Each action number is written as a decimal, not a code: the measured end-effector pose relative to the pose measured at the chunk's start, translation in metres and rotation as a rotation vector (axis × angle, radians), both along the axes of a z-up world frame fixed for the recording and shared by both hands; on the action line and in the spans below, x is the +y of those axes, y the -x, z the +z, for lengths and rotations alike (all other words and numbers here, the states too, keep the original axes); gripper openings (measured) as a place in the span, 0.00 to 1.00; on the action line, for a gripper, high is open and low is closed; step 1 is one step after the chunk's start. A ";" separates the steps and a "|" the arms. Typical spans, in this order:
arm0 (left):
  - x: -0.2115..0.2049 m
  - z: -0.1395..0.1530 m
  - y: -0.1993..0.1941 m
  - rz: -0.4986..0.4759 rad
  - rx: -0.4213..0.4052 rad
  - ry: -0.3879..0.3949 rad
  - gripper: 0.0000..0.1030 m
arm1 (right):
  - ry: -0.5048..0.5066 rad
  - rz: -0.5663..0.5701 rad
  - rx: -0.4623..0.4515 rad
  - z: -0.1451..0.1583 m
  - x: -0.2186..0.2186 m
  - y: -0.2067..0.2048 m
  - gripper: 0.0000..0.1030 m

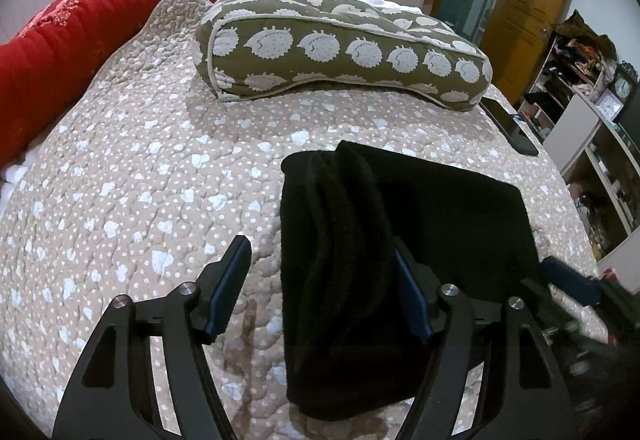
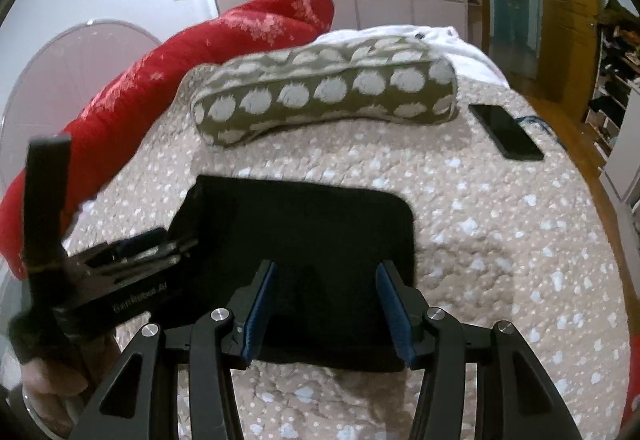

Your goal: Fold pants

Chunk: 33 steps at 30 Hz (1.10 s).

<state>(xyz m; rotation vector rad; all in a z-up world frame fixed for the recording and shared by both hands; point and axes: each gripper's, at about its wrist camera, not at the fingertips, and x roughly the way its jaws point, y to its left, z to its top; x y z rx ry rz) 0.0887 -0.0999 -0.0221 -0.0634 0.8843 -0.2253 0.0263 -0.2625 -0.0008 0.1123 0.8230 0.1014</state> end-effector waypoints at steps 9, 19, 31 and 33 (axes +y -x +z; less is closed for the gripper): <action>0.000 0.003 0.006 0.018 -0.008 -0.011 0.68 | 0.012 -0.008 -0.014 0.000 0.002 0.001 0.49; -0.003 0.006 0.011 0.014 -0.025 -0.045 0.68 | 0.047 -0.063 0.026 -0.018 -0.002 -0.017 0.50; -0.005 0.016 0.028 0.026 -0.056 -0.087 0.68 | -0.007 -0.077 -0.012 0.002 -0.013 0.001 0.50; -0.005 0.019 0.033 0.023 -0.076 -0.096 0.68 | -0.008 -0.076 -0.012 0.002 -0.012 0.002 0.50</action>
